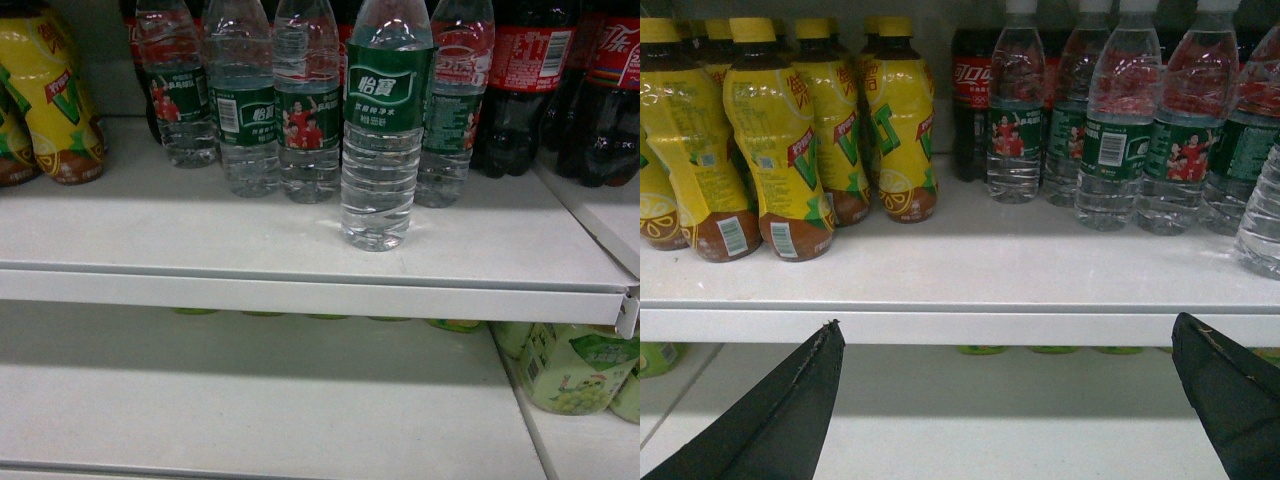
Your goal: Move water from second to third shelf
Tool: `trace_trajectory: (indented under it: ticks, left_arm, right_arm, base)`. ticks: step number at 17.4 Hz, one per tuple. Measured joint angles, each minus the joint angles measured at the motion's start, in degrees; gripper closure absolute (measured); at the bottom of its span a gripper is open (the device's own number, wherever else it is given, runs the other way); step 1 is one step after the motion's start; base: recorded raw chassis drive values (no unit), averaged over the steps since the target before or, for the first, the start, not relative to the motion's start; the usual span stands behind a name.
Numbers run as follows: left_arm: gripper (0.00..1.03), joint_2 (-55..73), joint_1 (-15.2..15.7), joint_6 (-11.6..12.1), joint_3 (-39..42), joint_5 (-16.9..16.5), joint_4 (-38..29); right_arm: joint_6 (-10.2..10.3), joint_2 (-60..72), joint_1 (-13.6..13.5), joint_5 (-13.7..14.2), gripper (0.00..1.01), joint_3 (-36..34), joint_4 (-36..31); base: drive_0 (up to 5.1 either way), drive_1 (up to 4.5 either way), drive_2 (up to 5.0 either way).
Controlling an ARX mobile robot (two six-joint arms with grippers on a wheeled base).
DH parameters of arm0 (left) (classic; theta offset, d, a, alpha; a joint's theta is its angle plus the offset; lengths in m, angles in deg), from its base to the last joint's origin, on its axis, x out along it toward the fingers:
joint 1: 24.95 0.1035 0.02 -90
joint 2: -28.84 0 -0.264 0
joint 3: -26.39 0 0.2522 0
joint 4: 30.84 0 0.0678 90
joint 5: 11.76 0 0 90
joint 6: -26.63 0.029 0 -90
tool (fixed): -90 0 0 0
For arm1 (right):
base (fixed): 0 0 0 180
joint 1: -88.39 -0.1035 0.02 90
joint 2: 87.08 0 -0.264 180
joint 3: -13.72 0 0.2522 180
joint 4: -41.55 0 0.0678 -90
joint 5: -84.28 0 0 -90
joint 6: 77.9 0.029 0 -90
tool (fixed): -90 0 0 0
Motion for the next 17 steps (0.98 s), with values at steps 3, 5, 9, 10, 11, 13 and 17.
trace_trajectory:
  ticks: [3, 5, 9, 10, 11, 13, 17]
  left_arm:
    - [0.05, 0.00, 0.00, 0.00, 0.00, 0.00, 0.00]
    - [0.05, 0.00, 0.00, 0.00, 0.00, 0.00, 0.00]
    - [0.05, 0.00, 0.00, -0.02, 0.00, 0.02, 0.00]
    - [0.05, 0.00, 0.00, 0.00, 0.00, 0.00, 0.00]
    - [0.05, 0.00, 0.00, 0.00, 0.00, 0.00, 0.00]
    - [0.05, 0.00, 0.00, 0.00, 0.00, 0.00, 0.00]
    - [0.05, 0.00, 0.00, 0.00, 0.00, 0.00, 0.00]
  right_arm:
    - [-0.39, 16.11, -5.05, 2.36, 0.03, 8.87, -9.55]
    - [-0.42, 24.17, -10.36, 4.94, 0.03, 9.88, -13.64]
    - [-2.36, 39.10, -20.46, 10.47, 0.03, 9.11, -24.13]
    - [-2.80, 42.66, -22.56, 11.23, 0.03, 9.11, -25.59]
    - [-2.93, 45.59, -24.20, 11.30, 0.03, 9.35, -26.12]
    - [-2.82, 49.72, -25.92, 11.87, 0.03, 10.75, -26.93]
    - [-1.70, 54.40, -28.83, 12.87, 0.03, 14.78, -27.80]
  base:
    - [0.0, 0.00, 0.0]
    - [0.0, 0.00, 0.0]
    - [0.0, 0.00, 0.0]
    - [0.0, 0.00, 0.0]
    - [0.0, 0.00, 0.0]
    - [0.0, 0.00, 0.0]
    - [0.0, 0.00, 0.0]
